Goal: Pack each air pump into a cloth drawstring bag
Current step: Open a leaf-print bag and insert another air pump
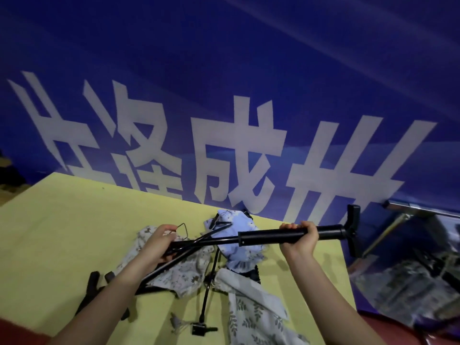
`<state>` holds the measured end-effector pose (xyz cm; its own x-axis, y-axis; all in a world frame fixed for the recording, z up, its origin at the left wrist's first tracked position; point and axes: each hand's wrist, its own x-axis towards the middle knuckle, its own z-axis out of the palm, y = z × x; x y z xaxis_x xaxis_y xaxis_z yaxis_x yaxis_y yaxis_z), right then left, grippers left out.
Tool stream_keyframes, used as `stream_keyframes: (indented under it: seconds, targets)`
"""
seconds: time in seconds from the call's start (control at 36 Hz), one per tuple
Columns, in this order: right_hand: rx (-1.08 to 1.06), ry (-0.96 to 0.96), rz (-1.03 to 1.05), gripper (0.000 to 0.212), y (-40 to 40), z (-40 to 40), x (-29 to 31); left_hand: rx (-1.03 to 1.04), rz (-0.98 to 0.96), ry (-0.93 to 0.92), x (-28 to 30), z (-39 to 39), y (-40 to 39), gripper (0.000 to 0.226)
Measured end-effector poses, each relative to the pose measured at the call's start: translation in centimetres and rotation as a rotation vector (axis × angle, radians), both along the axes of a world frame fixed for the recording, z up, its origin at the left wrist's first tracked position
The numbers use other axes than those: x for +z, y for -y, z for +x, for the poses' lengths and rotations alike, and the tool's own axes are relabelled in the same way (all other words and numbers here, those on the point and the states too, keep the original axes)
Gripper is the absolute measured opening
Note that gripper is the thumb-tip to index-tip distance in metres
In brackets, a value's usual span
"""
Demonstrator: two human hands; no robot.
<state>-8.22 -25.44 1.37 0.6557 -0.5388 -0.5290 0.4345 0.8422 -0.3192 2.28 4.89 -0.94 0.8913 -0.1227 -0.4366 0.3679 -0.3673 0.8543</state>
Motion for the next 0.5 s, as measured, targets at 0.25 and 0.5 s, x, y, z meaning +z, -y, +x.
stream_keyframes:
  seconds: [0.25,0.5]
  targets:
    - [0.052,0.026,0.057,0.024,-3.1,0.0,0.2,0.004,-0.016,0.140,1.7,-1.5,-0.1,0.021]
    - [0.080,-0.011,0.126,0.023,-4.6,-0.4,-0.4,-0.077,0.105,0.191,1.5,-1.8,1.6,0.018]
